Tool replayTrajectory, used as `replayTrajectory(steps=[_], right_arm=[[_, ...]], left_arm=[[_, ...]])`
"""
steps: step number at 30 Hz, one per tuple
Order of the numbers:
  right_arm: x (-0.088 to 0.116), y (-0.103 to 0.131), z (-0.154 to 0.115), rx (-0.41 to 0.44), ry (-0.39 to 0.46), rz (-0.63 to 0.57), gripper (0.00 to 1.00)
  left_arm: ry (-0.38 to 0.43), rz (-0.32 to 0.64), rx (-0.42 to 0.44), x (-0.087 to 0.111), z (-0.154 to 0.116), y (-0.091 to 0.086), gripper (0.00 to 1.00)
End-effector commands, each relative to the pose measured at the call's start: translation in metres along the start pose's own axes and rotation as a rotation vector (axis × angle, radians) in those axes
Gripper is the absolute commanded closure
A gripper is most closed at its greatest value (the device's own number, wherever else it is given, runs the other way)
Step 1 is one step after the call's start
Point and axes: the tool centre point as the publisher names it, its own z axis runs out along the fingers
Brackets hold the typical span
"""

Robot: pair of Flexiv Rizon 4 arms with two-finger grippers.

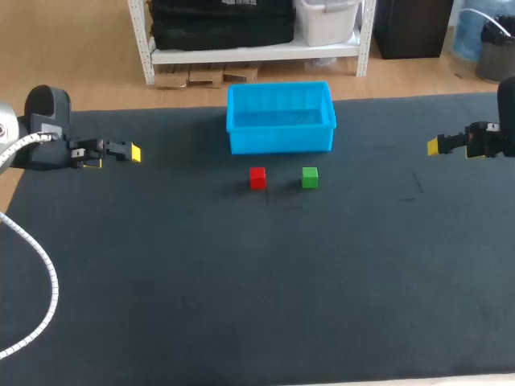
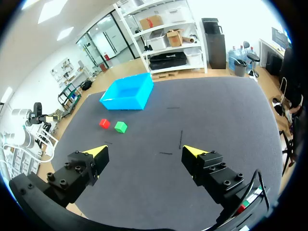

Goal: Use the left arm to pick the red cube and place it into the blue plastic box first, then use the right arm to grasp the green cube and put it into the same blue plastic box after the first action is fully finished.

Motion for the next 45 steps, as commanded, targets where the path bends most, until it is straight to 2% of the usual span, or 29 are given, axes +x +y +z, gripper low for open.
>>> replayTrajectory(steps=[1,26,34,36,45], right_arm=[[0.0,0.0,0.0,0.0,0.0,0.0,0.0],[0.0,0.0,0.0,0.0,0.0,0.0,0.0],[0.0,0.0,0.0,0.0,0.0,0.0,0.0],[0.0,0.0,0.0,0.0,0.0,0.0,0.0],[0.0,0.0,0.0,0.0,0.0,0.0,0.0]], left_arm=[[0.0,0.0,0.0,0.0,0.0,0.0,0.0],[0.0,0.0,0.0,0.0,0.0,0.0,0.0],[-0.011,0.091,-0.08,-0.004,0.006,-0.025,0.0],[0.023,0.118,-0.099,-0.004,0.01,-0.033,0.0],[0.078,0.169,-0.249,-0.008,0.031,-0.068,0.0]])
